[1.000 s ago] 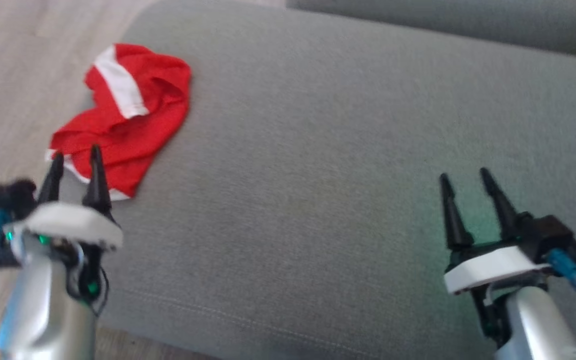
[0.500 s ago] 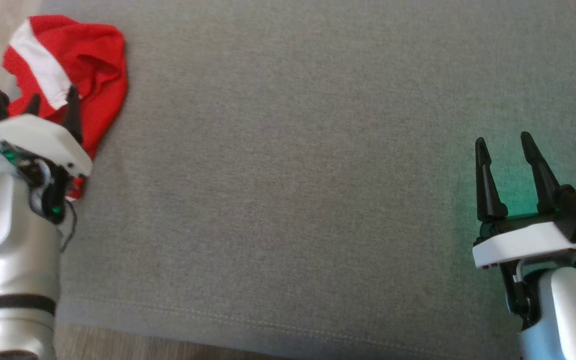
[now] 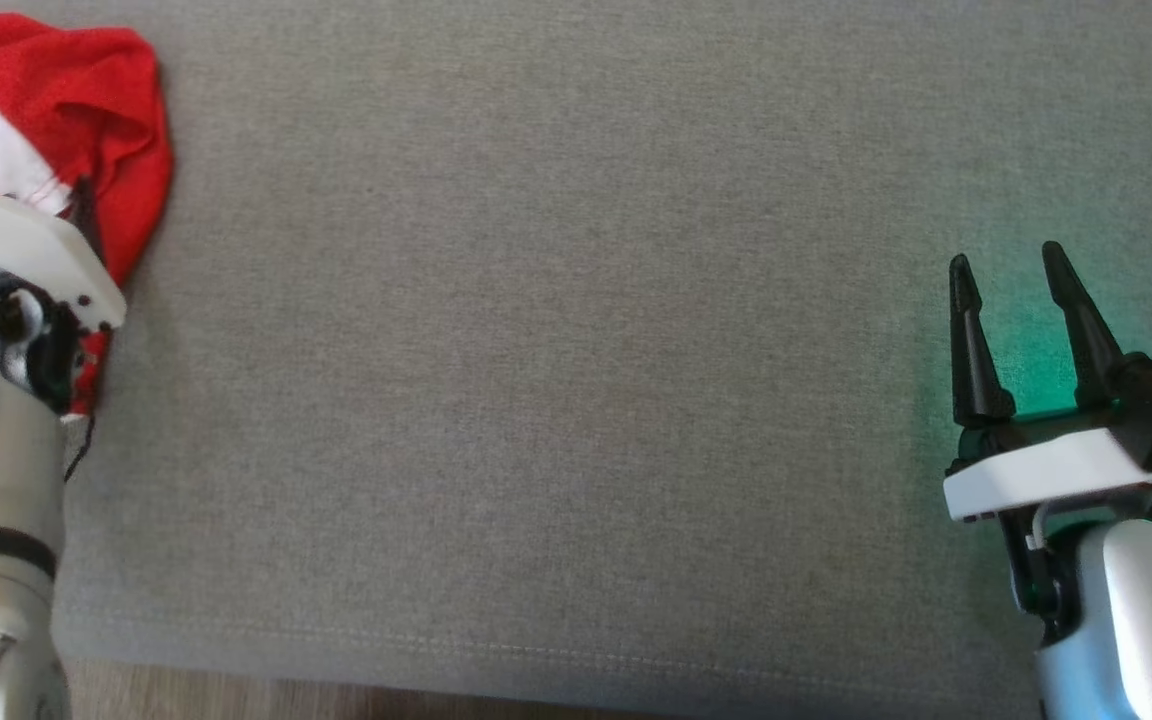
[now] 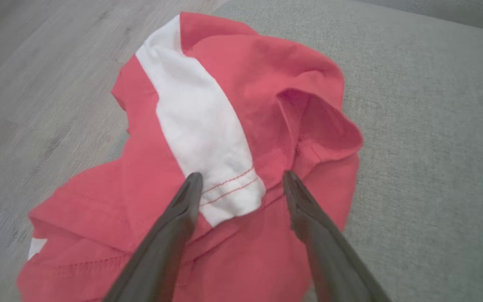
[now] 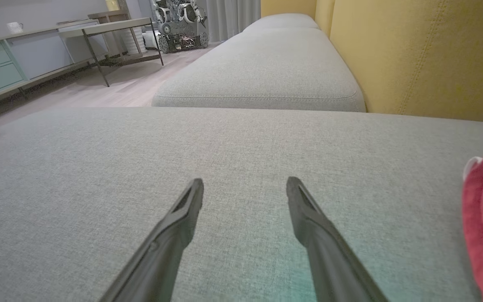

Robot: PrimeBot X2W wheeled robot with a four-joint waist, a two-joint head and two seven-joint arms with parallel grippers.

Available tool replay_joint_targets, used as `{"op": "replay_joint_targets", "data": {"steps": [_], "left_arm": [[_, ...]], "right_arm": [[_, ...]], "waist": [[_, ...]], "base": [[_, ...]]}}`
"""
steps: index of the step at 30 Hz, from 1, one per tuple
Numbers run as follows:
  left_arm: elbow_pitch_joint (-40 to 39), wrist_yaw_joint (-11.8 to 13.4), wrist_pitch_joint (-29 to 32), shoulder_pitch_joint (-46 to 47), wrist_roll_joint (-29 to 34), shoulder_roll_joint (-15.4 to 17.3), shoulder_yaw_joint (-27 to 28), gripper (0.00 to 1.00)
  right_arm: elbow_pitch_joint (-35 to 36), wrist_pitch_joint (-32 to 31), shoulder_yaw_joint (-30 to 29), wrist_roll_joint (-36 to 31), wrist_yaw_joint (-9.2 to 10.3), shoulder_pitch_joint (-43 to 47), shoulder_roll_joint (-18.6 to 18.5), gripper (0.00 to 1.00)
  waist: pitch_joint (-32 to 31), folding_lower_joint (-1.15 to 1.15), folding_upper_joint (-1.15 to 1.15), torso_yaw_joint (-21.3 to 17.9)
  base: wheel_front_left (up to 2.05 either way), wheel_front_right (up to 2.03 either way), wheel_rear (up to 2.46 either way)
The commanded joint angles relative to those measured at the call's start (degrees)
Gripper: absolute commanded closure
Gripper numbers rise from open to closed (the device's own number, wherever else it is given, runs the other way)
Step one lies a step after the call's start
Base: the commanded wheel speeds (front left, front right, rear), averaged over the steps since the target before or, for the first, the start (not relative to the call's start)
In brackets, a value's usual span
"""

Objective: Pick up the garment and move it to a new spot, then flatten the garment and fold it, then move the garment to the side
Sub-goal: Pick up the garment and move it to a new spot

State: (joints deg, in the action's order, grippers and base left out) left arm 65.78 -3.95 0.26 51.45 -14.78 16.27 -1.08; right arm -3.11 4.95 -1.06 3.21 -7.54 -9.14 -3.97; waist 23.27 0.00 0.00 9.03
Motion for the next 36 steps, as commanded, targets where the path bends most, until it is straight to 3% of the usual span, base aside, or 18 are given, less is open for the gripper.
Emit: {"op": "replay_joint_targets", "data": {"steps": [1, 2, 3, 4, 5, 11, 23, 30, 36], "left_arm": [[-0.2, 0.5, 0.1, 2.5, 0.2, 4.0, 1.1, 0.00], [0.7, 0.6, 0.4, 2.9, 0.1, 4.0, 1.1, 0.00], [1.6, 0.6, 0.8, 3.2, -0.1, 4.1, 1.2, 0.24], [2.4, 0.6, 1.1, 3.5, -0.2, 4.1, 1.1, 0.76], [3.0, 0.5, 1.3, 3.7, -0.2, 4.1, 1.0, 1.00], [4.5, 0.1, -0.3, 4.1, -0.6, 4.4, 0.7, 1.00], [1.1, -3.2, -11.0, 3.4, -3.5, 1.6, -0.2, 1.00], [-8.8, -3.5, -13.2, 1.5, -7.0, -2.2, -4.9, 1.00], [-21.8, -3.5, -11.0, -1.6, -11.4, -5.1, -10.0, 1.00]], "right_arm": [[2.1, 0.1, 1.3, -0.5, 0.05, -1.6, 0.1, 0.00], [2.1, 0.1, 1.3, -0.5, 0.05, -1.6, 0.1, 0.00], [2.0, 0.2, 1.3, -0.5, 0.05, -1.6, 0.1, 0.00], [1.9, 0.2, 1.2, -0.5, 0.05, -1.6, 0.2, 0.00], [1.8, 0.3, 1.1, -0.5, 0.05, -1.6, 0.2, 0.00], [1.0, 0.9, 0.7, -0.4, 0.05, -1.7, 0.4, 0.00], [-3.1, 3.5, 1.1, 1.3, 0.05, -1.5, 0.9, 0.00], [-6.2, 5.5, 1.1, 2.9, 0.05, -0.4, 1.0, 0.00], [-8.4, 6.7, 1.6, 4.9, 0.05, 0.0, 1.1, 0.00]], "waist": [[0.3, 0.00, 0.00, -0.4], [0.4, 0.00, 0.00, -0.6], [0.4, 0.00, 0.00, -0.7], [0.4, 0.00, 0.00, -0.9], [0.4, 0.00, 0.00, -1.0], [-0.6, 0.00, 0.00, -1.3], [-7.5, 0.00, 0.00, -2.3], [-12.5, 0.00, 0.00, -3.8], [-15.5, 0.00, 0.00, -4.9]], "base": [[0.00, 0.00, 0.00], [0.00, 0.00, 0.00], [0.00, 0.00, 0.00], [0.00, 0.00, 0.00], [0.00, 0.00, 0.00], [0.00, 0.00, 0.00], [0.00, 0.00, 0.00], [0.00, 0.00, 0.00], [0.00, 0.00, 0.00]]}}
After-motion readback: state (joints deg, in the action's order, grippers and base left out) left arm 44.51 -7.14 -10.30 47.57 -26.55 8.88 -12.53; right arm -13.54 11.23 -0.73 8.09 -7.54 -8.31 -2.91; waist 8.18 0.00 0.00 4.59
